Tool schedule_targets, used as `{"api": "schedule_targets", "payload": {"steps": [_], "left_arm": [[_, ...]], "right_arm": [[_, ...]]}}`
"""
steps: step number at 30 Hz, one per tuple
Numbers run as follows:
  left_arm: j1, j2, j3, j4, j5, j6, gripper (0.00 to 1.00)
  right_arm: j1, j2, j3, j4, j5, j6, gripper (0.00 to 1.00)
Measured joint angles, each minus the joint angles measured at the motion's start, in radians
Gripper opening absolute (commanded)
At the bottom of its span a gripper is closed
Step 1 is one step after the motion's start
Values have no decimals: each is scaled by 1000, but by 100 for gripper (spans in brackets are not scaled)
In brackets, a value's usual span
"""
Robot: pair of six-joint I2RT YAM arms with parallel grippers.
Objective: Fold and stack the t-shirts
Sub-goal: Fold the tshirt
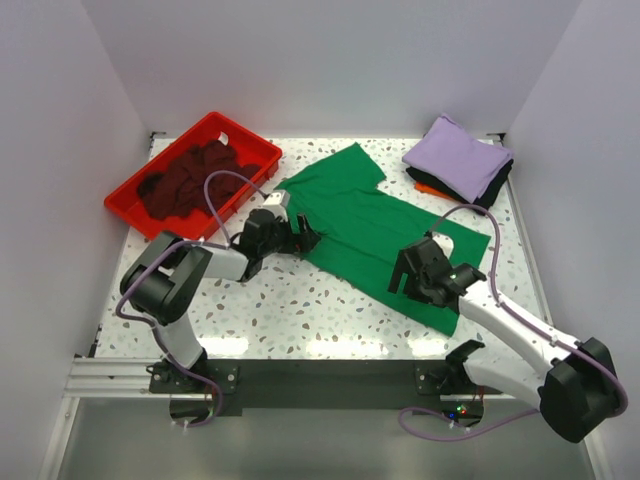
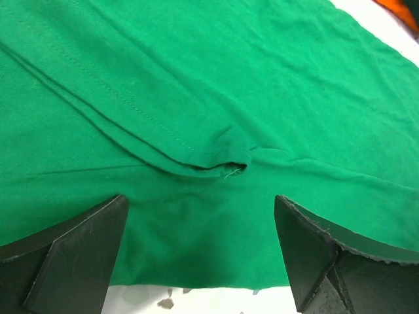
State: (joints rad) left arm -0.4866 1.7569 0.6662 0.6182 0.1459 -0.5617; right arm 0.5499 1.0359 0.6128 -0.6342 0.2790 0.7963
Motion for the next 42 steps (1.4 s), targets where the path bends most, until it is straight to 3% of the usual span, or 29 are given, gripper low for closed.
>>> {"api": "schedule_targets", "payload": {"steps": [12, 26, 42], "left_arm": [[-12, -4, 13, -27, -36, -2, 99], [-13, -12, 10, -44, -109, 6, 100], [-42, -104, -23, -89, -160, 23, 100]], "right_arm": [[0, 3, -8, 6, 17, 0, 90], [0, 156, -56, 114, 14, -11, 90], [0, 93, -81, 95, 29, -8, 91]]}}
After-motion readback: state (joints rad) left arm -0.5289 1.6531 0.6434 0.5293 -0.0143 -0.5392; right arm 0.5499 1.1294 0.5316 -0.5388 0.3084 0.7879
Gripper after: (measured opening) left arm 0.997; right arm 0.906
